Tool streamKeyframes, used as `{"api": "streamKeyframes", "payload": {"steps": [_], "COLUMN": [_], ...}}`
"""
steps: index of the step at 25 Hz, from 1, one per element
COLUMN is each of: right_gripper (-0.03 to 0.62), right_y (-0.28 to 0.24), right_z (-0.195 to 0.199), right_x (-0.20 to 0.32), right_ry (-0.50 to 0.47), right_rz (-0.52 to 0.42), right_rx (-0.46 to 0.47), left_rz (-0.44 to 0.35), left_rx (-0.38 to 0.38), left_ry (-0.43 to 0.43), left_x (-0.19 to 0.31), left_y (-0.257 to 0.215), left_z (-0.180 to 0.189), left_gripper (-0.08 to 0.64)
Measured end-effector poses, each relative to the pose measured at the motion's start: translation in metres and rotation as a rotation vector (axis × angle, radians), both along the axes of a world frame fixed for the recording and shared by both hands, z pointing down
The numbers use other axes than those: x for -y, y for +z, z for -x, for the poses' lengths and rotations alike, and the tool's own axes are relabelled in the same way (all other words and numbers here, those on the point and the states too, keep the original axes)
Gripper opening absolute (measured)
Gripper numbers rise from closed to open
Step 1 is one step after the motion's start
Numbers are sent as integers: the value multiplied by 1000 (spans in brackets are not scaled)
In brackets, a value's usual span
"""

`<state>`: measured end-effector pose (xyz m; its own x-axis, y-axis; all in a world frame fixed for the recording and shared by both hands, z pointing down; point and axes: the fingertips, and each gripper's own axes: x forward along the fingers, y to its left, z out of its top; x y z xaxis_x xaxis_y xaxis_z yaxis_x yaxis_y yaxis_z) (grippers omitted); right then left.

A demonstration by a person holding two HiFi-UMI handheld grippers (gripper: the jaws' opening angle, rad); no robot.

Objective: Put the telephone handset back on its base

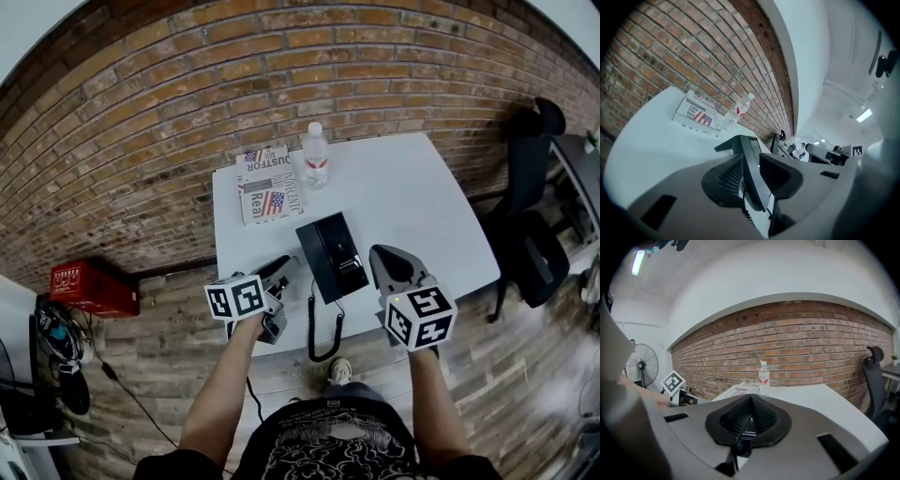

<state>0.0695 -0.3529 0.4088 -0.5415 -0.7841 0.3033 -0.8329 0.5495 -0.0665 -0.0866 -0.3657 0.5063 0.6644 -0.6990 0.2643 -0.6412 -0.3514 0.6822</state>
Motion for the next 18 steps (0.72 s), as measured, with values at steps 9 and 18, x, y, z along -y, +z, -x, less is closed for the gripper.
{"api": "streamKeyframes", "payload": {"steps": [9, 18], "right_gripper": [2, 2], "right_y": [-12, -23], "right_z": [17, 29], "right_x": [-27, -55], "right_ry": [0, -1], "right_rz": [-18, -41], "right_rx": [19, 27], "left_rz": [-175, -281], "left_rx": [260, 430], "left_ry": [-1, -38], "left_x": [-32, -66], "left_y": [-51, -91], "left_z": [24, 44], "left_gripper": [97, 57]}}
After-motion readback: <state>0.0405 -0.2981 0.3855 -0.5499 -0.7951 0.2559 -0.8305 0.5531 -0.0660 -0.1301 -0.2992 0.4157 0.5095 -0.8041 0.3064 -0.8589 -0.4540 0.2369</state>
